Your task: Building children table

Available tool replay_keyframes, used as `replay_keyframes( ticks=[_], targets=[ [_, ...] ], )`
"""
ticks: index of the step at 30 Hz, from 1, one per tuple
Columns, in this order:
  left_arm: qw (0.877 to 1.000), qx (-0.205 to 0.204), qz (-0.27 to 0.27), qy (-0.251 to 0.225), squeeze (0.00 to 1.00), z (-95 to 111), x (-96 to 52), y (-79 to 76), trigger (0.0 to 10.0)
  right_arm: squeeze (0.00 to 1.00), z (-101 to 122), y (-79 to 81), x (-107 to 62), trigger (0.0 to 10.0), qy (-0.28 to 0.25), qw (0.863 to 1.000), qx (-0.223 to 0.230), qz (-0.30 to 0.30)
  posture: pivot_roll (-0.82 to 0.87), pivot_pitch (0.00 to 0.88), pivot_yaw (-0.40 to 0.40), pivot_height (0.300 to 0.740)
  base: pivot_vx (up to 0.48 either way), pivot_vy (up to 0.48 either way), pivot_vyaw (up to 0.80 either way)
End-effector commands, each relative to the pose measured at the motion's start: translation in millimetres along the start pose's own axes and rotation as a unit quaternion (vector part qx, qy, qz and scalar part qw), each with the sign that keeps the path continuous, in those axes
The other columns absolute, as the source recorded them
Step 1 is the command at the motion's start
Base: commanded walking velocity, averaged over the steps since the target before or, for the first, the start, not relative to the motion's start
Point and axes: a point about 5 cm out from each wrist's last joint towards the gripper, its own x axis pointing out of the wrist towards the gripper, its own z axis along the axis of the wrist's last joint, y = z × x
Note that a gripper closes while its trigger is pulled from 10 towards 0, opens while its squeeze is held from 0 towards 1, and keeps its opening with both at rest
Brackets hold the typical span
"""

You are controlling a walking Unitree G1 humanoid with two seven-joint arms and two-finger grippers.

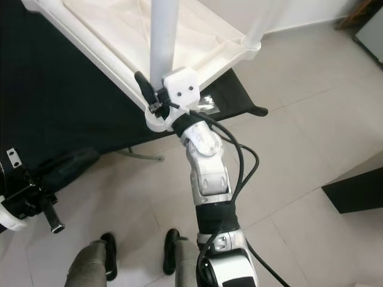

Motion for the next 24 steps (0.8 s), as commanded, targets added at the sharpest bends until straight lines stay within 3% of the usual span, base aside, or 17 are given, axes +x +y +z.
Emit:
replay_keyframes(
  ticks=[1, 2, 3, 5, 6, 8, 9, 13, 14, 15, 17, 20, 23, 24],
  targets=[
    [1.000, -0.007, -0.009, -0.001, 0.00, -1.8, 0.1, -3.2, 10.0, 0.00, -30.5, 6.1, 1.4, 7.3, 0.078, 0.997, -0.012, 0.017, 0.06, 0.338, -0.155, 0.740, 0.000, 0.000, 0.00],
    [1.000, -0.007, -0.009, -0.001, 0.00, -1.8, 0.1, -3.2, 10.0, 0.00, -30.5, 6.1, 1.4, 7.3, 0.078, 0.997, -0.012, 0.017, 0.06, 0.338, -0.155, 0.740, 0.000, 0.000, 0.00],
    [1.000, -0.005, -0.009, -0.001, 0.00, -1.6, 0.1, -2.9, 10.0, 0.00, -27.6, 6.0, 4.2, 10.0, 0.077, 0.997, -0.017, 0.013, 0.06, 0.339, -0.155, 0.740, 0.000, 0.000, 0.00],
    [1.000, -0.005, -0.009, -0.001, 0.00, -1.5, 0.0, -2.8, 10.0, 0.00, -25.8, 6.7, 5.1, 10.0, 0.077, 0.997, -0.021, 0.009, 0.06, 0.339, -0.155, 0.740, 0.000, 0.000, 0.00],
    [1.000, -0.004, -0.009, -0.001, 0.00, -1.5, -0.1, -2.7, 10.0, 0.80, -22.3, 9.4, 3.9, 10.0, 0.077, 0.997, -0.018, 0.013, 0.06, 0.339, -0.156, 0.740, 0.000, 0.000, 0.00],
    [1.000, -0.004, -0.009, -0.001, 0.00, -1.5, 0.0, -2.7, 10.0, 0.80, -18.8, 9.1, 3.6, 10.0, 0.075, 0.997, -0.012, 0.012, 0.06, 0.340, -0.156, 0.740, 0.000, 0.000, 0.00],
    [1.000, -0.004, -0.009, -0.001, 0.00, -1.6, 0.2, -2.7, 10.0, 1.00, -14.8, 7.0, 5.8, 10.0, 0.068, 0.997, -0.008, 0.021, 0.06, 0.341, -0.157, 0.740, 0.000, 0.000, 0.00],
    [1.000, -0.004, -0.008, -0.001, 0.00, -1.8, 0.7, -2.8, 10.0, 0.98, -3.1, 0.3, 15.0, 10.0, 0.041, 0.997, 0.002, 0.068, 0.07, 0.339, -0.161, 0.740, 0.000, 0.000, 0.00],
    [1.000, -0.003, -0.008, -0.001, 0.00, -1.8, 0.8, -2.7, 10.0, 0.98, 3.4, -1.8, 19.5, 10.0, 0.026, 0.994, 0.006, 0.103, 0.07, 0.339, -0.161, 0.740, 0.000, 0.000, 0.00],
    [1.000, -0.003, -0.007, -0.001, 0.00, -2.0, 0.8, -2.5, 10.0, 0.00, 10.0, -2.8, 23.0, 10.0, 0.014, 0.988, 0.005, 0.155, 0.06, 0.336, -0.163, 0.740, 0.000, 0.000, 0.00],
    [1.000, -0.003, -0.007, -0.002, 0.00, -2.2, 0.8, -2.3, 10.0, 0.00, 17.2, -3.8, 25.5, 10.0, 0.007, 0.972, -0.008, 0.233, 0.07, 0.335, -0.164, 0.740, 0.000, 0.000, 0.00],
    [1.000, -0.003, -0.007, -0.002, 0.00, -2.4, 0.9, -2.3, 10.0, 0.00, 18.9, -4.4, 26.2, 10.0, 0.008, 0.965, -0.015, 0.261, 0.07, 0.335, -0.164, 0.740, 0.000, 0.000, 0.00],
    [1.000, 0.000, -0.006, -0.002, 0.00, -1.7, 0.7, -2.1, 10.0, 0.00, 34.6, -7.3, 28.6, 10.0, 0.000, 0.917, -0.032, 0.397, 0.07, 0.332, -0.164, 0.740, 0.000, 0.000, 0.00],
    [1.000, 0.000, -0.006, -0.002, 0.00, -1.7, 0.7, -2.1, 10.0, 0.00, 34.6, -7.3, 28.6, 10.0, 0.000, 0.917, -0.032, 0.397, 0.07, 0.332, -0.164, 0.740, 0.000, 0.000, 0.00]
  ],
)
